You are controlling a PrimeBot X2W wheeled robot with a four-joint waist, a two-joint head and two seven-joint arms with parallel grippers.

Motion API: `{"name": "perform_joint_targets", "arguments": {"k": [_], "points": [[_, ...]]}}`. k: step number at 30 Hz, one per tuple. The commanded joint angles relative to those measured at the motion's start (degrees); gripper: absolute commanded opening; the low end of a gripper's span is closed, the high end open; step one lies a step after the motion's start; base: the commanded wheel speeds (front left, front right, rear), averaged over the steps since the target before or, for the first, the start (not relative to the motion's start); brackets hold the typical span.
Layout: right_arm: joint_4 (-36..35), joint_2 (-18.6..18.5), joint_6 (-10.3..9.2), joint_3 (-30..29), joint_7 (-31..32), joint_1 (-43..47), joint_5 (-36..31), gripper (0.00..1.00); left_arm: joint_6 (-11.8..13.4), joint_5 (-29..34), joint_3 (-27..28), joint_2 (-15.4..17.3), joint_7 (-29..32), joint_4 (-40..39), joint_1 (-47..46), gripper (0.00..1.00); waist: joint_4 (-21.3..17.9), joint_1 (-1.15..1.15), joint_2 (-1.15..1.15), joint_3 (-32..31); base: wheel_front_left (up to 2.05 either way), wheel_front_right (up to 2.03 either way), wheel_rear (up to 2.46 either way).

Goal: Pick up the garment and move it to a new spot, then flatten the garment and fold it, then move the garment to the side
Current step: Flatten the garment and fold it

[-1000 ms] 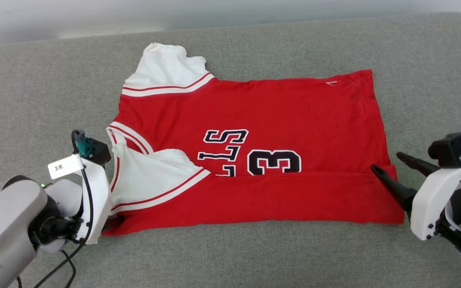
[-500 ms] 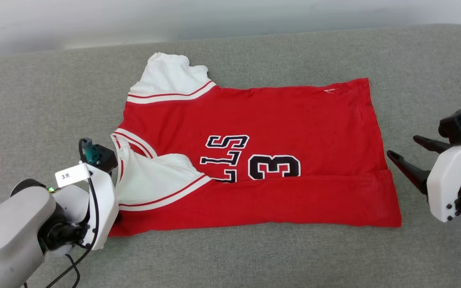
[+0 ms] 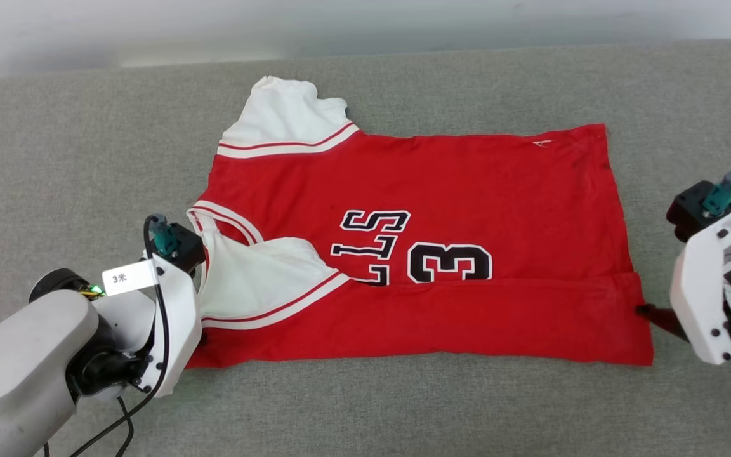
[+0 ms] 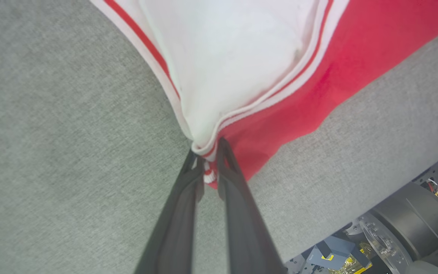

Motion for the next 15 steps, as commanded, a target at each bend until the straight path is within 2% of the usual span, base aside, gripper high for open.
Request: {"name": "perform_joint_targets", "arguments": {"k": [1,10,14,15], "points": [[1.54,2.04,-0.03,-0.65,0.37,1.0,0.32,1.0,0.31,0.47,0.07,-0.53,-0.26,-0.4,-0.69,0.0,0.54,0.01,0.0,0.93,0.0,0.0,0.0],[9.98,9.29,0.06,2.64,-0.09,7.05,1.05,1.0,0.03,1.6,-0.11,-1.49,-1.33,0.06,-1.83,0.0,1.89,0.01,0.0,3.81,0.0,0.0,0.0],[10.99,10.52,0.12,4.92,-2.37,7.9,1.84,0.99,-0.2,1.53,-0.37,-1.77,-1.81,0.79,-1.37,0.0,1.78,0.01,0.0,3.88,0.0,0.0,0.0],[10.88,10.66,0.13,4.94,-3.39,7.29,1.93,0.19,-0.26,1.4,-0.43,-1.81,-2.05,1.08,-1.07,0.0,1.63,0.01,0.0,3.66,0.0,0.0,0.0]]}}
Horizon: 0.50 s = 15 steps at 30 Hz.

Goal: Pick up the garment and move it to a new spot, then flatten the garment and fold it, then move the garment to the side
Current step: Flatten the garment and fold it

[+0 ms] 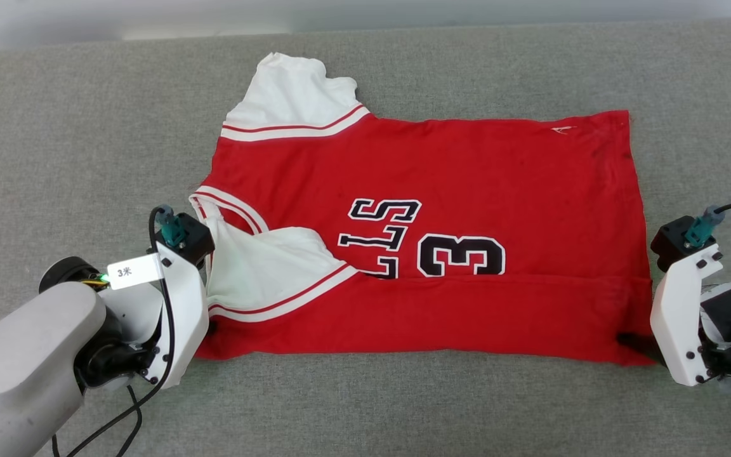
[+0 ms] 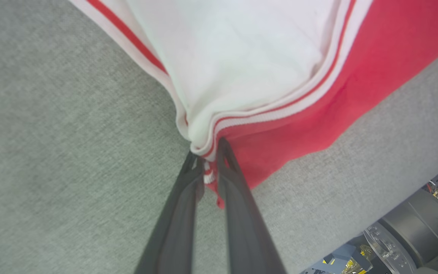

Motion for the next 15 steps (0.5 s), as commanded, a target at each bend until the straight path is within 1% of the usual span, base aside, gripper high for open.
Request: {"name": "perform_joint_targets", "arguments": {"k": [1,3,8,15], "points": [[1.06,4.23,0.33,3.66,-1.47,3.03,1.09,0.0,-0.21,-0.28,-0.41,-0.59,-0.6,0.88,0.89,0.0,-0.36,0.01,0.0,-0.63,0.0,0.0,0.0],[0.69,3.32,0.32,3.39,-3.08,1.53,1.43,0.0,-0.28,-0.63,-0.55,-0.64,-0.92,1.21,1.53,0.0,-0.69,0.01,0.0,-1.7,0.0,0.0,0.0],[-2.12,-1.25,0.25,3.51,-6.37,-0.92,2.57,0.0,-0.42,-2.04,-0.15,0.42,-1.78,0.39,3.03,0.0,-1.25,0.01,0.0,-5.44,0.0,0.0,0.0],[-7.6,-7.6,0.18,4.08,-7.91,1.61,5.88,0.0,-0.07,-3.87,-0.83,2.95,-2.25,-3.32,7.12,0.0,-1.33,0.01,0.0,-9.87,0.0,0.0,0.0]]}}
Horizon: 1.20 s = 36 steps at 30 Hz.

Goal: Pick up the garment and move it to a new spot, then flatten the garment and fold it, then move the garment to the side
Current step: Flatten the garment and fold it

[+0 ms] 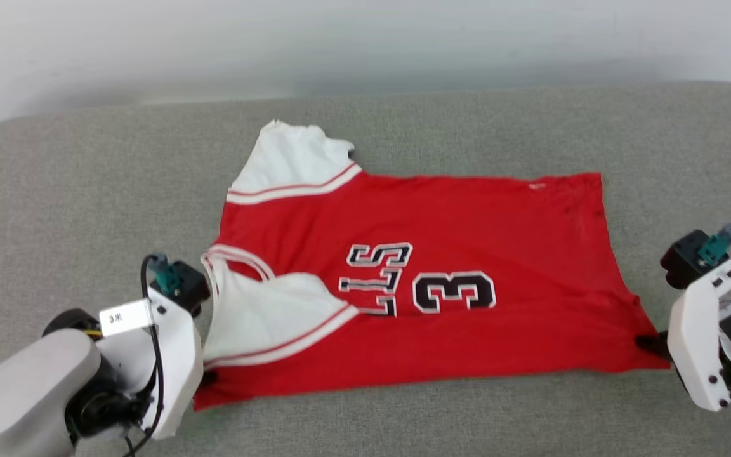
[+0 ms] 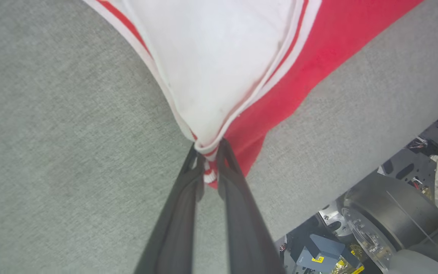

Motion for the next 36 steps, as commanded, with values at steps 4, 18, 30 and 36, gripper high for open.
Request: {"name": "perform_joint_targets", "arguments": {"k": [4,18,30,36], "points": [[-2.91,-4.08,-0.02,-0.46,-0.52,4.47,1.97,0.0,1.6,-1.27,-0.72,2.64,-0.92,-4.83,4.43,0.0,-0.13,0.0,0.0,-2.82,0.0,0.0,0.0],[-2.83,-2.4,-0.02,-0.92,-1.74,13.78,-0.23,0.0,4.92,-1.87,-2.51,3.95,-2.59,-7.09,10.44,0.0,-0.43,0.0,0.0,-0.86,0.0,0.0,0.0],[-4.19,0.8,-0.02,-9.94,-14.26,13.49,-5.82,1.0,6.35,-2.45,2.59,6.41,-7.37,-9.58,7.32,1.0,-0.36,0.0,0.0,-3.99,0.0,0.0,0.0],[-7.88,6.25,-0.02,-19.65,-25.05,12.97,-14.39,1.0,7.98,1.84,7.02,6.96,-13.07,-10.15,1.87,1.0,-1.23,0.0,0.0,-3.5,0.0,0.0,0.0]]}}
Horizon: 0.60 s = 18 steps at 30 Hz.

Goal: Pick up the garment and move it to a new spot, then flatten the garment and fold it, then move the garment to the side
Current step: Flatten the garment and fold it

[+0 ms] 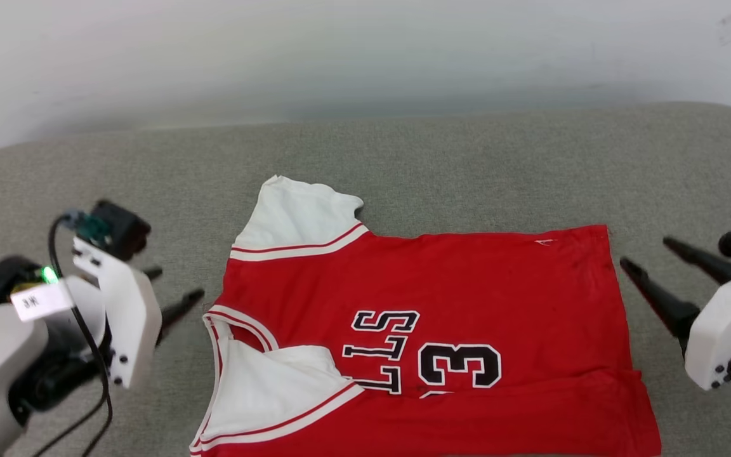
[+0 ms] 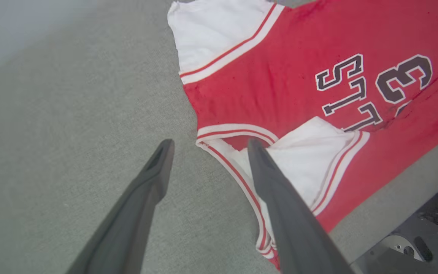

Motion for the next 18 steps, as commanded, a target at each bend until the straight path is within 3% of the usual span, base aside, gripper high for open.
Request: {"name": "perform_joint_targets", "arguments": {"k": [1,8,13,18], "points": [[-1.02,2.12,-0.02,-2.34,-2.05,-0.04,-2.34,1.0,0.31,1.16,0.76,-0.53,-1.05,0.5,-1.89,1.0,-0.49,0.0,0.0,0.78,0.0,0.0,0.0],[-7.42,12.34,-0.03,-13.24,-12.11,2.83,-14.8,1.0,0.02,3.61,3.91,-3.96,-0.83,5.64,-11.44,1.0,-2.66,0.0,0.0,5.83,0.0,0.0,0.0],[-12.71,18.71,-0.02,-17.88,-16.22,5.74,-20.88,1.0,-1.02,4.69,4.34,-5.8,3.75,8.43,-19.18,1.0,-4.84,0.0,0.0,11.47,0.0,0.0,0.0],[-17.22,22.73,-0.03,-18.65,-16.87,7.5,-24.5,1.0,-2.25,3.39,5.07,-6.35,11.23,12.13,-26.66,1.0,-7.74,0.0,0.0,17.54,0.0,0.0,0.0]]}}
